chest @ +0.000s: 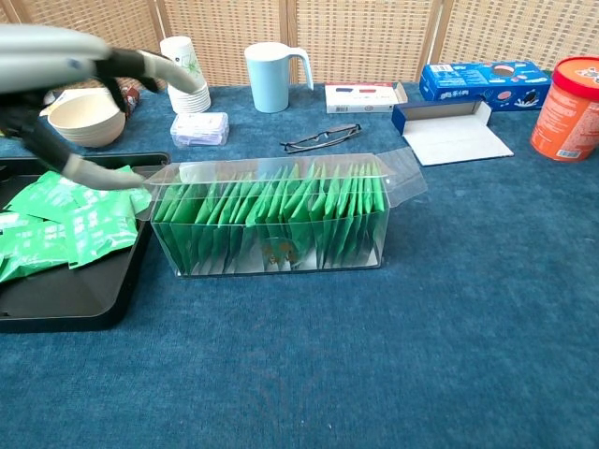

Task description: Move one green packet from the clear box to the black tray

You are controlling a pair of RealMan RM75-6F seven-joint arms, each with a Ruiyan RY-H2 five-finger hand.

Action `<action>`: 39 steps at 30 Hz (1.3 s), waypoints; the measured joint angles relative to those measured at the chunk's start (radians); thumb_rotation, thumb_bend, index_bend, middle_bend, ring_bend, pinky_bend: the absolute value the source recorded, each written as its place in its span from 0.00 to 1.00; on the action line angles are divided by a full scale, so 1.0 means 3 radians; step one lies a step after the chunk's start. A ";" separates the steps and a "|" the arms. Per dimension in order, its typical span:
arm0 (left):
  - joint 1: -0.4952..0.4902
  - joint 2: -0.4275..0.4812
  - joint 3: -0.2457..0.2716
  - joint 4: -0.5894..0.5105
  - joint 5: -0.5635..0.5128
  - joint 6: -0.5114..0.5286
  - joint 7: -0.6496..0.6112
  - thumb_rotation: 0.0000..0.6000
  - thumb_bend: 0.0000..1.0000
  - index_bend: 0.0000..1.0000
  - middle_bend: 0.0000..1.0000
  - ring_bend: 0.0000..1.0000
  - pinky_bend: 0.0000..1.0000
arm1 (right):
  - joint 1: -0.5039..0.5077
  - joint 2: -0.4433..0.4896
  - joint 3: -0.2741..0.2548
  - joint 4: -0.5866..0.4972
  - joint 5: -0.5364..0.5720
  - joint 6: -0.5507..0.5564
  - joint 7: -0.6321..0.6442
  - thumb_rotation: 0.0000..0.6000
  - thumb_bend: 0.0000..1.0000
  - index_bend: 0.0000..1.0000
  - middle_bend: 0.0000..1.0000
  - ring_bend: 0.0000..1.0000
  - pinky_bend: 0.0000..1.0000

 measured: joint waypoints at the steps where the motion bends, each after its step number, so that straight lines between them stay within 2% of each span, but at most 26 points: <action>1: -0.0039 -0.0041 -0.0009 0.0002 -0.0057 -0.0028 0.0053 0.66 0.20 0.08 0.07 0.13 0.23 | -0.0003 -0.0003 -0.0001 0.0004 0.0001 0.0002 0.0006 0.85 0.39 0.12 0.19 0.12 0.19; 7: -0.0263 -0.0372 -0.0043 0.0028 -0.0432 -0.0077 0.0447 0.66 0.20 0.08 0.07 0.13 0.23 | -0.0022 -0.0013 -0.0008 0.0043 0.0006 0.0005 0.0051 0.85 0.39 0.12 0.19 0.12 0.19; 11: -0.0388 -0.0624 -0.0041 0.0102 -0.0603 -0.0008 0.0685 0.66 0.20 0.08 0.07 0.13 0.23 | -0.0039 -0.0017 -0.0009 0.0083 0.0016 0.0011 0.0092 0.85 0.39 0.12 0.19 0.12 0.19; 17: -0.0529 -0.0842 -0.0042 0.0268 -0.0822 0.0098 0.0883 0.66 0.20 0.08 0.07 0.13 0.23 | -0.0052 -0.0048 -0.0009 0.0158 0.0036 0.0001 0.0162 0.85 0.39 0.12 0.19 0.12 0.19; 24: -0.0676 -0.1031 -0.0079 0.0475 -0.1035 0.0153 0.0970 0.66 0.20 0.09 0.07 0.13 0.23 | -0.0066 -0.0068 -0.0008 0.0204 0.0040 0.0000 0.0206 0.85 0.39 0.12 0.19 0.12 0.19; 33: -0.0922 -0.1243 -0.0141 0.0803 -0.1390 0.0050 0.1002 0.66 0.20 0.10 0.07 0.13 0.23 | -0.0107 -0.0091 -0.0009 0.0234 0.0061 0.0026 0.0246 0.85 0.39 0.12 0.19 0.12 0.19; 39: -0.1036 -0.1236 -0.0249 0.0877 -0.1537 -0.0027 0.0878 0.66 0.20 0.10 0.07 0.13 0.23 | -0.0129 -0.0089 -0.0002 0.0240 0.0067 0.0051 0.0258 0.85 0.39 0.12 0.19 0.12 0.19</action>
